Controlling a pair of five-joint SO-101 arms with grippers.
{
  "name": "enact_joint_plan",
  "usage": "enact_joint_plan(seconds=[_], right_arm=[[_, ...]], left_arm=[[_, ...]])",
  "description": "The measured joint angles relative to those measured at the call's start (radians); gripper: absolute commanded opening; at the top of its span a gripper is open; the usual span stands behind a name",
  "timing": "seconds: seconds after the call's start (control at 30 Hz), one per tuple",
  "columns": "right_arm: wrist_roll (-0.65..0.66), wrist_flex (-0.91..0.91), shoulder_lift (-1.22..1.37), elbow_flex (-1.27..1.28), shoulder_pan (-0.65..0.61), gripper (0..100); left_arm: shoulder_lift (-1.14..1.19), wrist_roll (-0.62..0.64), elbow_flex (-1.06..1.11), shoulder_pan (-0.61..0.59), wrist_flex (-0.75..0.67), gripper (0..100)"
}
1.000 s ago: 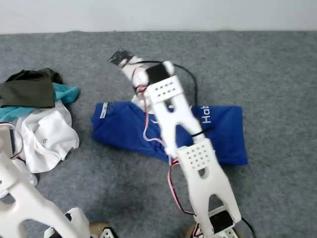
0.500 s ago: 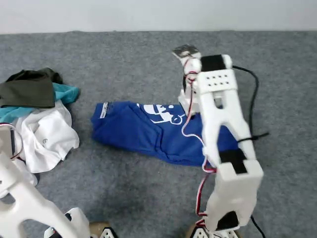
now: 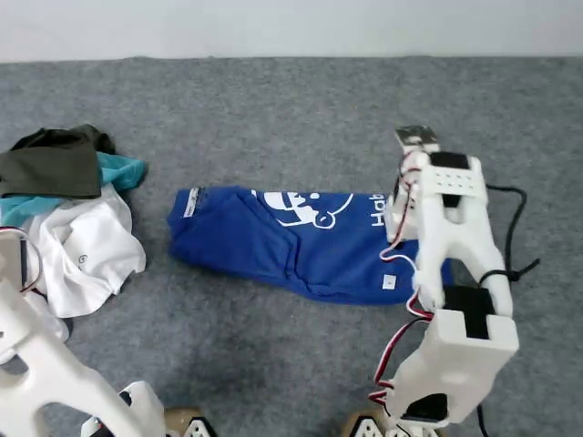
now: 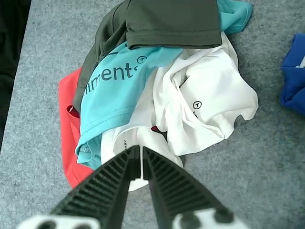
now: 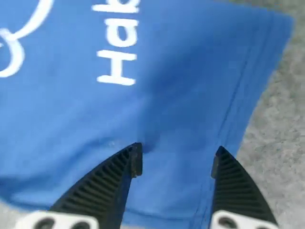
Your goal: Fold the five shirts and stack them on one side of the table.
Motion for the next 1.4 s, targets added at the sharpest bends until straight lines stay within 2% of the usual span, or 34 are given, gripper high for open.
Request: enact_joint_plan(seconds=[0.17, 0.27, 0.37, 0.5, 0.57, 0.73, 0.97, 1.4], right_arm=[[0.0, -0.157, 0.0, 0.114, 0.002, 24.5], [-0.035, -0.192, 0.014, 0.123, 0.006, 24.1], [-0.044, -0.176, 0.044, 0.098, 0.006, 18.8], [-0.048, -0.103, 0.11, 0.0, 0.018, 0.0], [-0.048, -0.078, 0.133, -0.037, 0.026, 2.4], [-0.04, -0.055, 0.153, -0.061, 0.026, 0.9], [0.103, -0.002, 0.118, -0.064, 0.092, 0.9], [0.485, 0.021, 0.037, -0.164, 0.446, 1.0]], left_arm=[[0.0, -0.005, 0.0, 0.0, 0.0, 2], [0.0, -0.005, 0.0, 0.0, 0.0, 2], [0.0, -0.005, 0.0, 0.0, 0.0, 2], [0.0, -0.005, 0.0, 0.0, 0.0, 2], [0.0, -0.005, 0.0, 0.0, 0.0, 2], [0.0, -0.005, 0.0, 0.0, 0.0, 2], [0.0, -0.005, 0.0, 0.0, 0.0, 2], [0.0, -0.005, 0.0, 0.0, 0.0, 2]])
